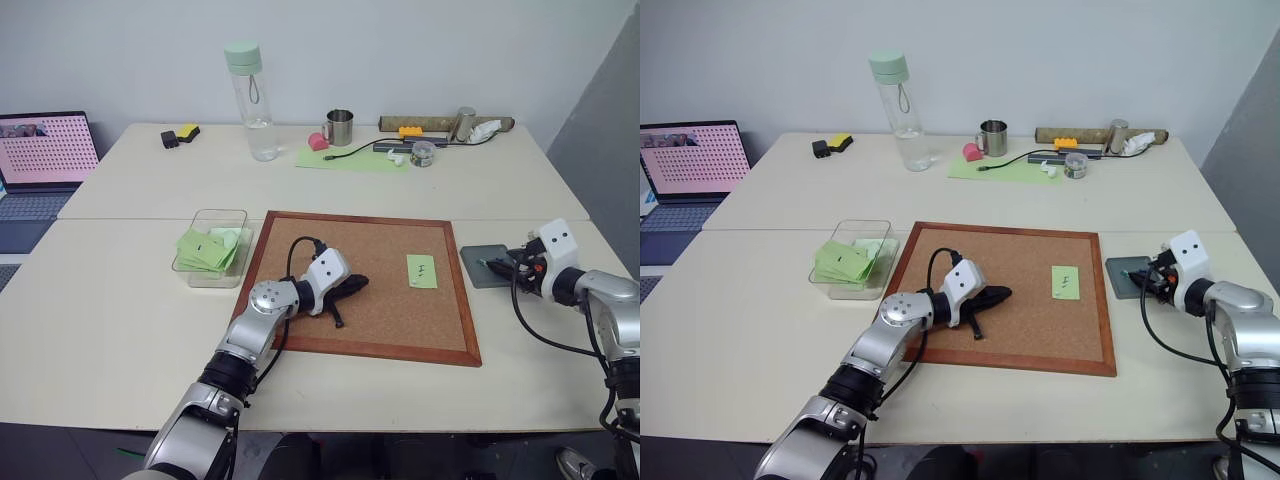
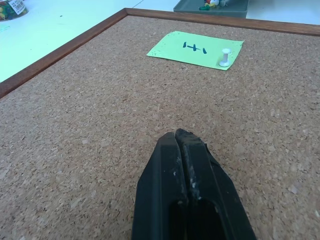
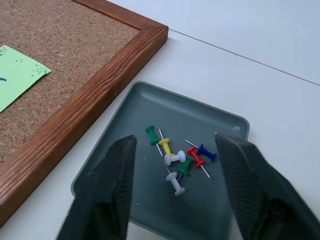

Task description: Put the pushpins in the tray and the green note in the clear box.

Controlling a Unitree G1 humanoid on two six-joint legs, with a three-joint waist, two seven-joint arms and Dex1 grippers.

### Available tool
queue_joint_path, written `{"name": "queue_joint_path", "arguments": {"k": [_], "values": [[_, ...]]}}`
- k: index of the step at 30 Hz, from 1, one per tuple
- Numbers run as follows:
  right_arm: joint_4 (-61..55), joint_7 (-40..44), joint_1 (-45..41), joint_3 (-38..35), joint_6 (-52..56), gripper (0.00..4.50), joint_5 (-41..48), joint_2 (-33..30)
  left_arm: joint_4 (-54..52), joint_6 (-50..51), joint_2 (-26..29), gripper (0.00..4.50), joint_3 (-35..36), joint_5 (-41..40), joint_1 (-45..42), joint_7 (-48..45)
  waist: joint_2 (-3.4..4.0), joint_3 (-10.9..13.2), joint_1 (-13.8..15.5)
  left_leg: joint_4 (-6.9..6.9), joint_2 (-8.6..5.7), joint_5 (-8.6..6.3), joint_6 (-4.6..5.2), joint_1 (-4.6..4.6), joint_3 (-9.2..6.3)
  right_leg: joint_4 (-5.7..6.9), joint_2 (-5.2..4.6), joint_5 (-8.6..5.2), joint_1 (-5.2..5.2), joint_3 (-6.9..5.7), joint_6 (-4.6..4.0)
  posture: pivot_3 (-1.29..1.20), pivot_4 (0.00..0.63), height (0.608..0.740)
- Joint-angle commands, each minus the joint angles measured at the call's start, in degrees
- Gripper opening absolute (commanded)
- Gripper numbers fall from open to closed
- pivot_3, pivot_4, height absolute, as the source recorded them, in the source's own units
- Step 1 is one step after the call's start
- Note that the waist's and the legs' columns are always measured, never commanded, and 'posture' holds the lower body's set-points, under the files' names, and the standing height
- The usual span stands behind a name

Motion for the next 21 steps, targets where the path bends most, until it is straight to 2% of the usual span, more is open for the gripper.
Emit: {"name": "queue_joint_path", "arguments": {"k": [1, 6, 9, 21], "values": [[-5.94, 2.18, -0.50, -1.01, -0.98, 3.31, 1.42, -1.58, 2.25, 1.48, 0.14, 0.00, -1.22, 1.42, 1.70, -0.17, 0.00, 0.00, 0.00, 0.00, 0.00, 0.00, 0.00, 0.00, 0.00, 0.00, 0.00, 0.00, 0.00, 0.00, 0.00, 0.00, 0.150, 0.740], [-16.05, 9.99, 2.98, 2.32, -0.79, 3.31, 4.33, -2.38, 2.45, 1.35, 0.22, 0.00, -1.18, 1.44, 1.55, -0.24, -0.01, 0.00, 0.00, 0.00, 0.00, 0.00, 0.00, 0.00, -0.02, 0.00, 0.00, 0.00, 0.00, -0.01, 0.01, 0.00, 0.150, 0.740], [-18.25, 11.17, 3.71, 4.47, -0.58, 3.31, 4.47, -1.46, 2.46, 1.35, 0.24, 0.00, -1.24, 1.49, 1.51, -0.31, -0.03, -0.01, 0.00, 0.00, 0.00, 0.00, 0.01, 0.00, -0.04, -0.02, 0.00, -0.01, 0.02, -0.04, 0.01, 0.00, 0.150, 0.740], [-11.00, 9.55, 0.44, 11.64, -6.01, 3.31, 0.95, 7.38, 1.40, 1.78, 0.54, 0.00, -1.23, 1.44, 2.50, -0.19, -0.04, 0.00, -0.02, 0.00, 0.00, 0.00, 0.00, 0.02, -0.05, -0.03, 0.00, -0.01, 0.01, -0.03, 0.01, 0.00, 0.150, 0.740]]}}
